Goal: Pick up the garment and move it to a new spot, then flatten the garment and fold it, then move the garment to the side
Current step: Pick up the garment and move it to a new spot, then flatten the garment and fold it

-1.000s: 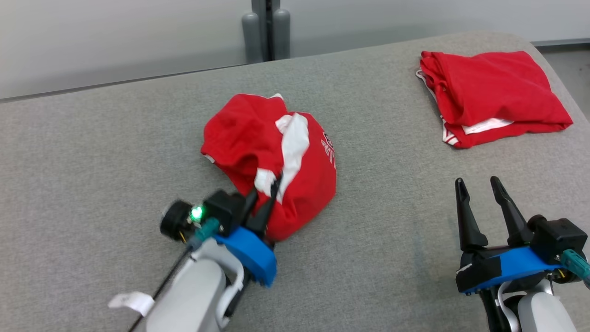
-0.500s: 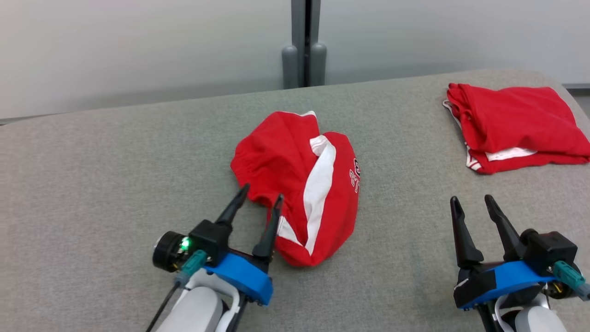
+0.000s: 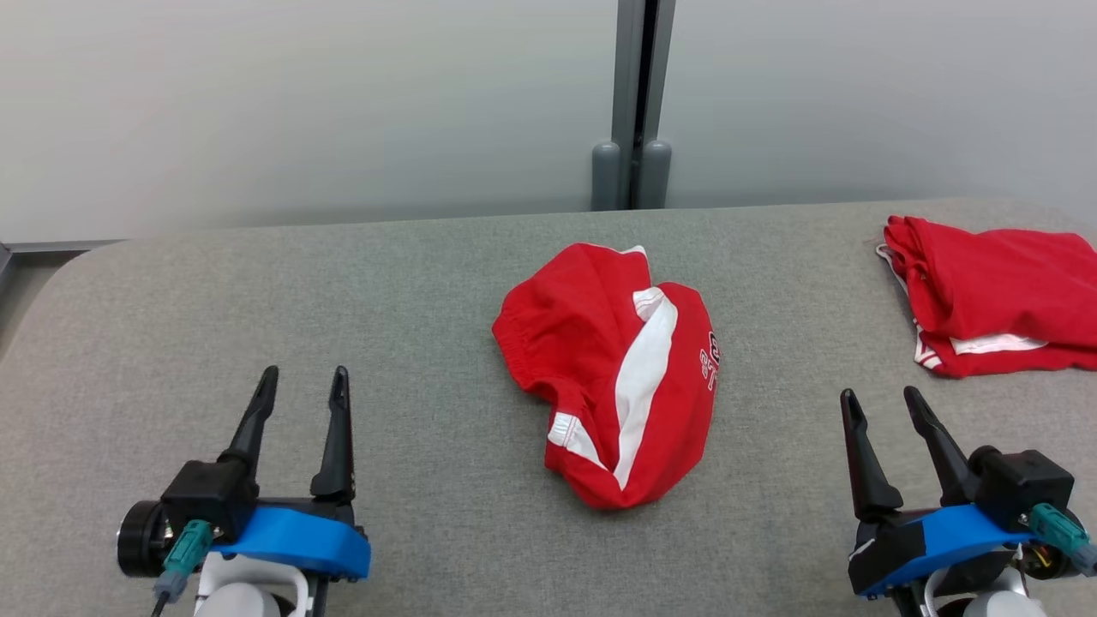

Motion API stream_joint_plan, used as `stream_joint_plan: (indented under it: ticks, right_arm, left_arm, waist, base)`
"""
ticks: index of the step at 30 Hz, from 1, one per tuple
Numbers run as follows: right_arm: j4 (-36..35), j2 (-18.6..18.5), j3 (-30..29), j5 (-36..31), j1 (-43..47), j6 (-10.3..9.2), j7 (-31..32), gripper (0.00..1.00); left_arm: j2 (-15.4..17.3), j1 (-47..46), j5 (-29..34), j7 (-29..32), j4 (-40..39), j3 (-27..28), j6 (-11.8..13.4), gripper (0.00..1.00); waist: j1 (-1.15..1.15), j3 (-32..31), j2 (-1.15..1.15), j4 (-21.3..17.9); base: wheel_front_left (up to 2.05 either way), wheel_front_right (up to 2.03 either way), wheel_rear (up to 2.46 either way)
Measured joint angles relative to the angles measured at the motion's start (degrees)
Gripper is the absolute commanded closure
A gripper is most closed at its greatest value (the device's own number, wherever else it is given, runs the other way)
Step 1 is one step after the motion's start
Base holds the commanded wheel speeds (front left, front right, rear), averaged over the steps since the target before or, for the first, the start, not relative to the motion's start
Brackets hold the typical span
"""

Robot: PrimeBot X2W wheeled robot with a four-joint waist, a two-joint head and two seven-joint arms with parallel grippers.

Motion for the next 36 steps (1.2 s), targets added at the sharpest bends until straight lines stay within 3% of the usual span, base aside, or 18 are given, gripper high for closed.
stream_joint_plan:
  ticks: [16,33,36]
  right_arm:
    - [-4.5,0.0,-0.5,0.1,4.7,0.0,1.1,0.0]
    - [-6.9,0.0,-1.1,-0.2,6.6,0.0,2.5,0.0]
    - [-6.9,0.0,-1.1,-0.2,6.6,0.0,2.6,0.0]
  left_arm:
    - [0.8,10.7,0.6,0.0,-4.4,7.1,2.4,0.0]
    - [0.6,12.3,1.7,0.0,-4.9,7.7,1.7,0.0]
    - [0.2,10.8,2.3,0.0,-4.8,5.7,0.4,0.0]
  waist:
    - [0.0,-3.5,0.0,3.1]
    - [0.01,-3.5,0.0,2.8]
    - [0.01,-3.2,0.0,2.5]
  base:
    - [0.0,0.0,0.0]
    - [0.0,0.0,0.0]
    - [0.0,0.0,0.0]
